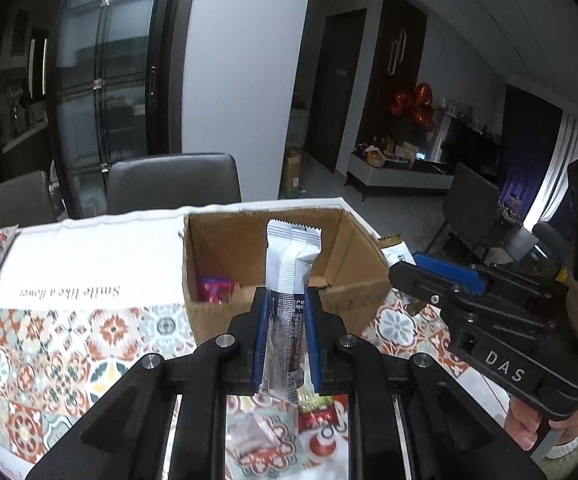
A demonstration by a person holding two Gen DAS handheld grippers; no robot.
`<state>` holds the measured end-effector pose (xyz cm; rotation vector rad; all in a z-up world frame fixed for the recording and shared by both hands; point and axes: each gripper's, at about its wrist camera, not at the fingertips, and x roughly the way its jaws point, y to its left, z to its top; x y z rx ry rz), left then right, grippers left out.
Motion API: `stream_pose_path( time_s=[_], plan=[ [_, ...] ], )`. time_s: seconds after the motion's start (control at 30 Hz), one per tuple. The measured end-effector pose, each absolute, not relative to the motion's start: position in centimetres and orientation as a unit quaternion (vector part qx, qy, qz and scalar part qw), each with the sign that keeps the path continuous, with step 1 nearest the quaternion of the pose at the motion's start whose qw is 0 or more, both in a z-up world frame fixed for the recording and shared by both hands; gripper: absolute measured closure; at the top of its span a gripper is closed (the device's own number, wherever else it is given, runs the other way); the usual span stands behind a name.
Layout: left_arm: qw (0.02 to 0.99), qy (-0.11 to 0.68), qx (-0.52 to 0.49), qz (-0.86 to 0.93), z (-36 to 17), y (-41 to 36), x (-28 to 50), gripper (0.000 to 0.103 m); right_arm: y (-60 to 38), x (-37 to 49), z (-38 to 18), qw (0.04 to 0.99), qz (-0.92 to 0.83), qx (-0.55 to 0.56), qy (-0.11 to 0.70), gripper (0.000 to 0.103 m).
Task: Organize snacks
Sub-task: 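Carry both bars over the box and open both tools to drop them inside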
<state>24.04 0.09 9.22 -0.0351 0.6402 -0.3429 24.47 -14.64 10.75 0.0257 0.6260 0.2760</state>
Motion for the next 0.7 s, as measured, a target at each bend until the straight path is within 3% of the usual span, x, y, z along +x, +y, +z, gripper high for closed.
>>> stream_pose_path(
  time_s=[0.33,0.7],
  plan=[
    [0.936,0.311,-0.001,-0.161,10.9,-1.0,29.0,0.085,-15.7,29.0,12.4,0.940,0.140,0.004,0.312,0.082],
    [0.931,0.331,-0.001,-0.154,9.5,-2.1,33.2,0.085,-15.9,32.8,10.5,0.931,0.154,0.010,0.330,0.082]
  ],
)
